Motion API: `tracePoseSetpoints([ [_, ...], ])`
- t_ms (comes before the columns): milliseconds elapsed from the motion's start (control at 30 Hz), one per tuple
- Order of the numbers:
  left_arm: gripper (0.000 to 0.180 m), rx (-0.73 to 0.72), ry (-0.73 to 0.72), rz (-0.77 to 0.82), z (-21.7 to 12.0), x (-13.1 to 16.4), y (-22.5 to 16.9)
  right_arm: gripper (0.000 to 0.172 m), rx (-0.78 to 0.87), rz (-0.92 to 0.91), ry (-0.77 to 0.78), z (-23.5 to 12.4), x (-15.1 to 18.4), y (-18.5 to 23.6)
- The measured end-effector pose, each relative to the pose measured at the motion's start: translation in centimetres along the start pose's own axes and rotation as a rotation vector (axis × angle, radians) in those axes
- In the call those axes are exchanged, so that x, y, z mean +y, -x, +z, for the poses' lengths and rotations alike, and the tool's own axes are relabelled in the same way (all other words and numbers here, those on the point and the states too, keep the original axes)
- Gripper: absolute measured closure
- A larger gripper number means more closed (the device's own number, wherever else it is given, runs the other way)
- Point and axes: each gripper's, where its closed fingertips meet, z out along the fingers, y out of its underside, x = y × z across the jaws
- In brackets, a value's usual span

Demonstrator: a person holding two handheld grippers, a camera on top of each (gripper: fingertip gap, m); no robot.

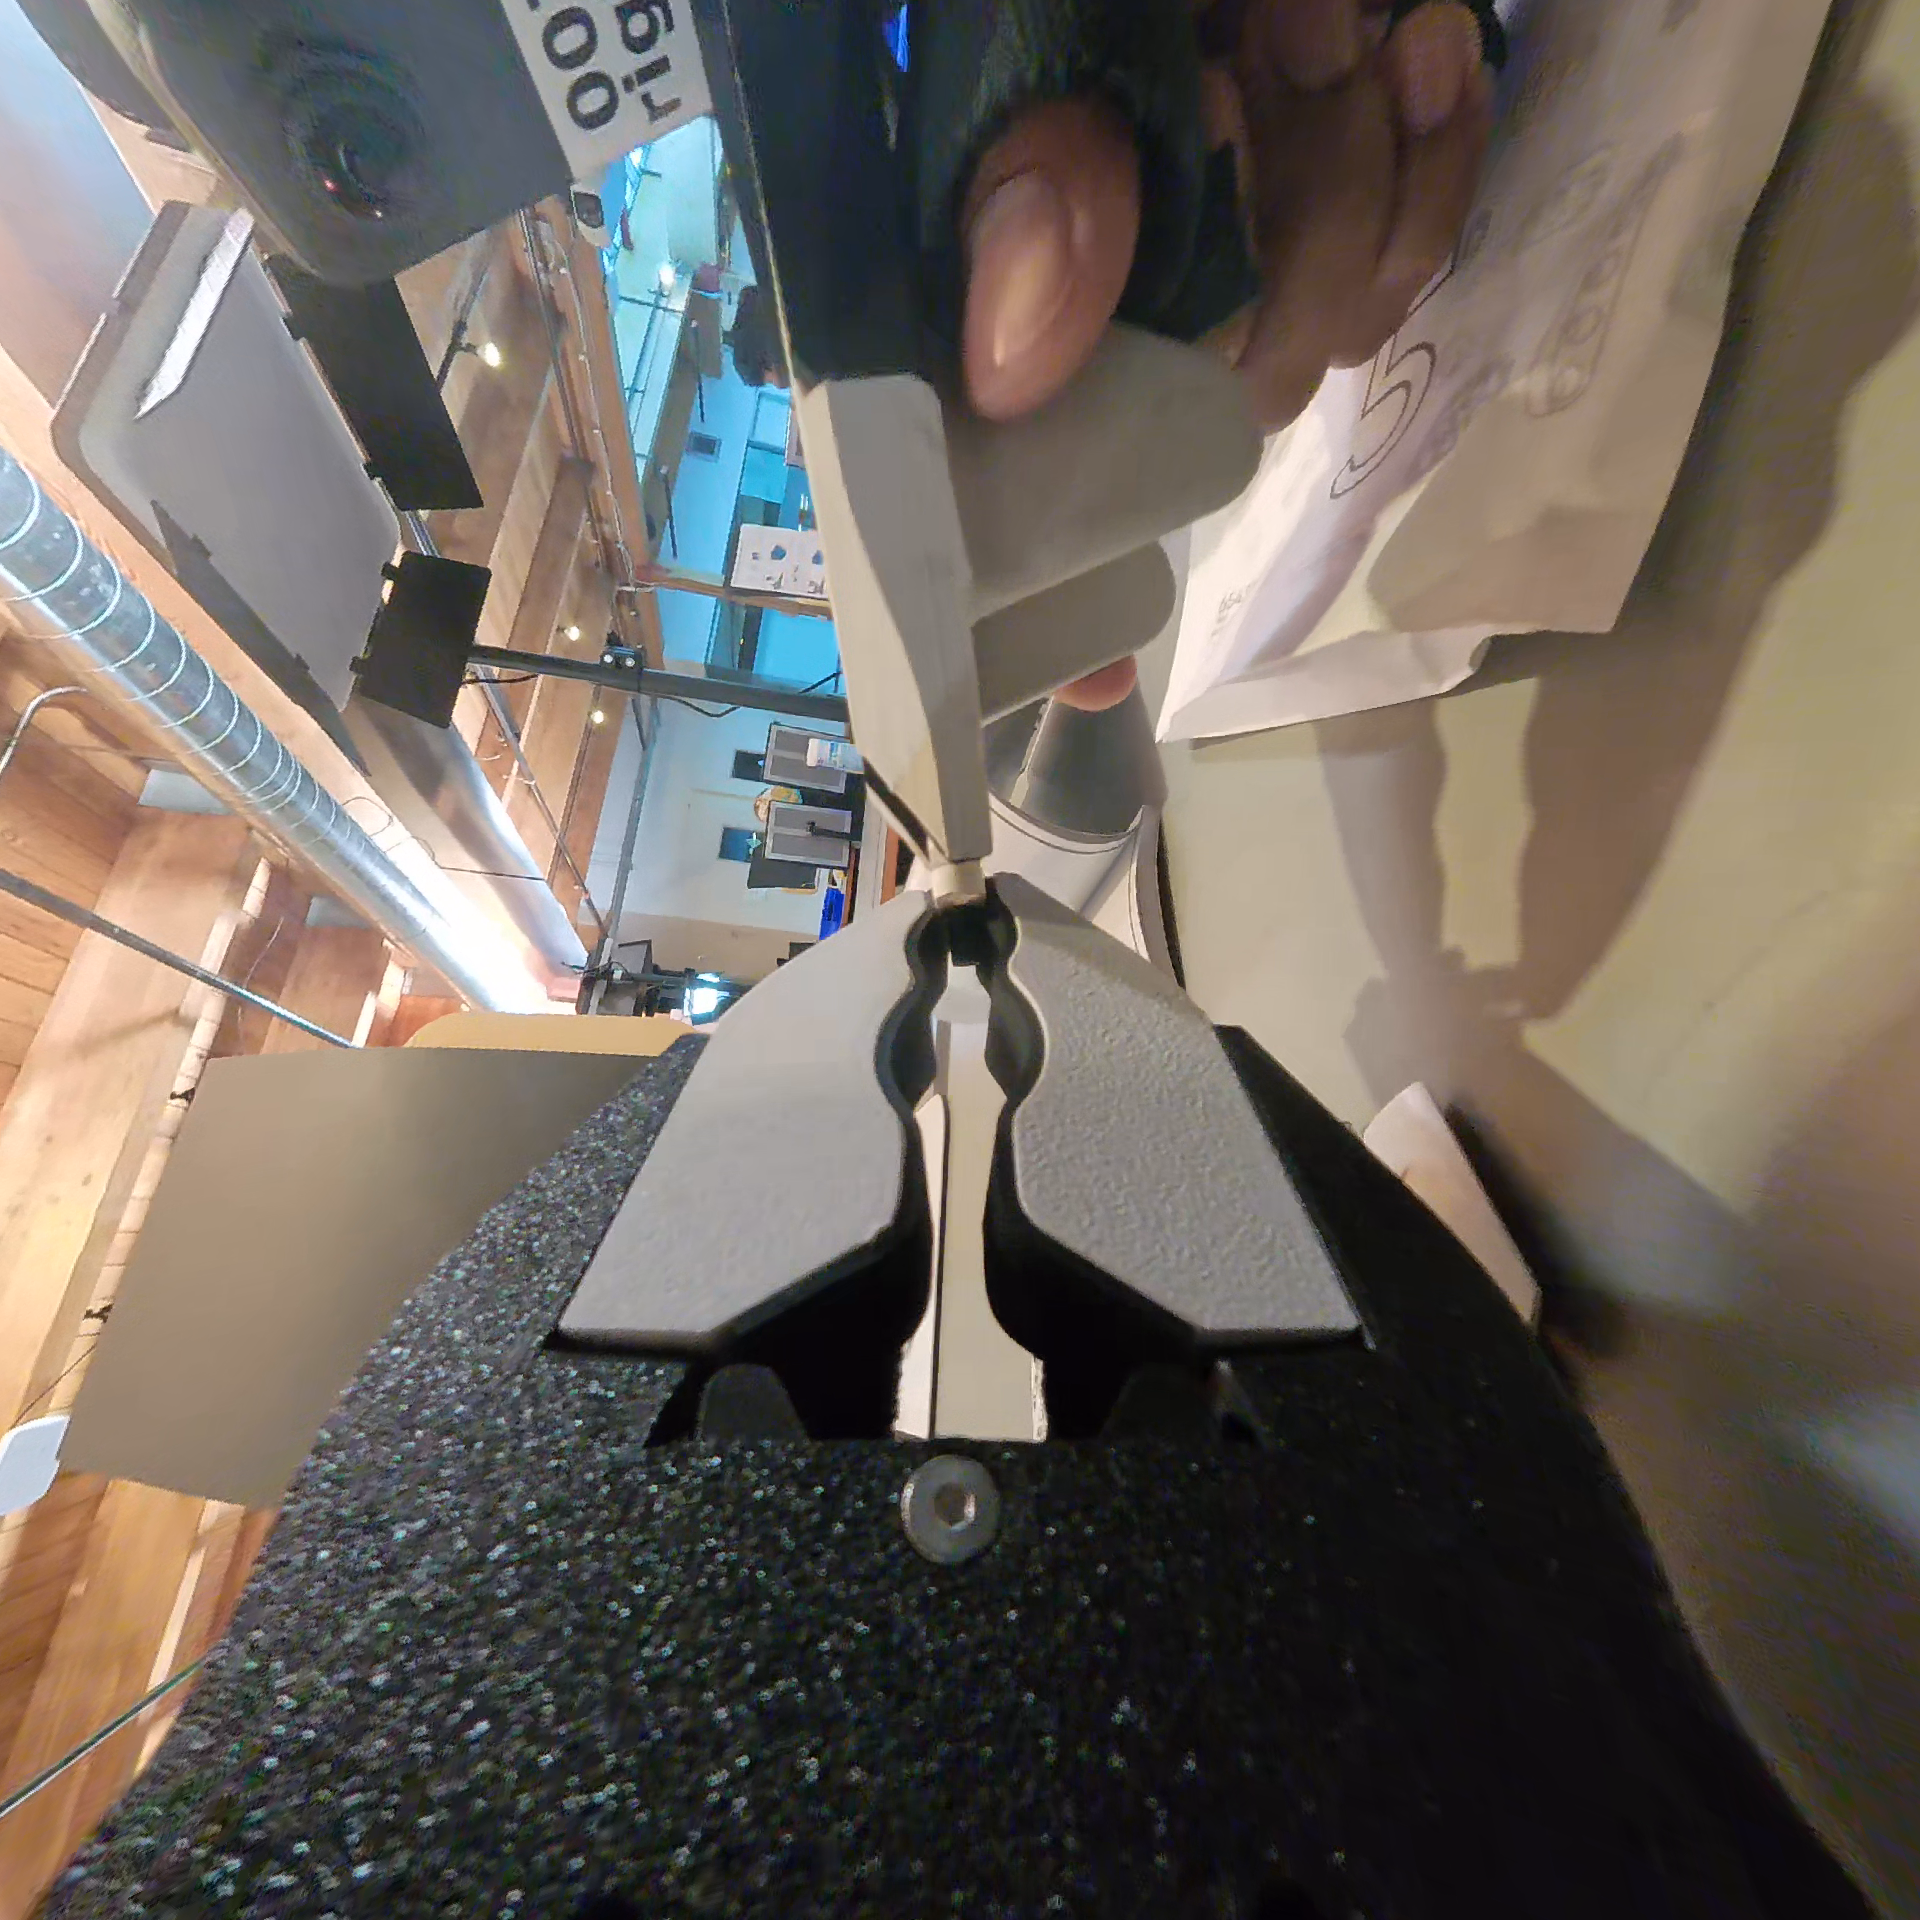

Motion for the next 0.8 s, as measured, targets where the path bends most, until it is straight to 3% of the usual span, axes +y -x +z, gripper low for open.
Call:
tracePoseSetpoints([
  [400,0.174,0.016,0.002,-0.019,-0.3,0.0,-0.2,0.157,0.020,0.036,-0.014,-0.2,0.0,-0.1],
  [500,0.174,0.001,0.062,-0.050,-0.6,2.0,0.4,0.156,0.084,0.067,-0.066,-1.6,-0.8,-1.7],
  [667,0.173,0.002,0.059,-0.116,0.1,1.1,0.9,0.157,0.130,0.016,-0.072,-2.0,-1.7,-1.4],
  [800,0.173,0.027,0.116,-0.219,-0.1,2.7,0.7,0.156,0.263,-0.027,-0.098,-4.7,-4.0,-1.9],
])
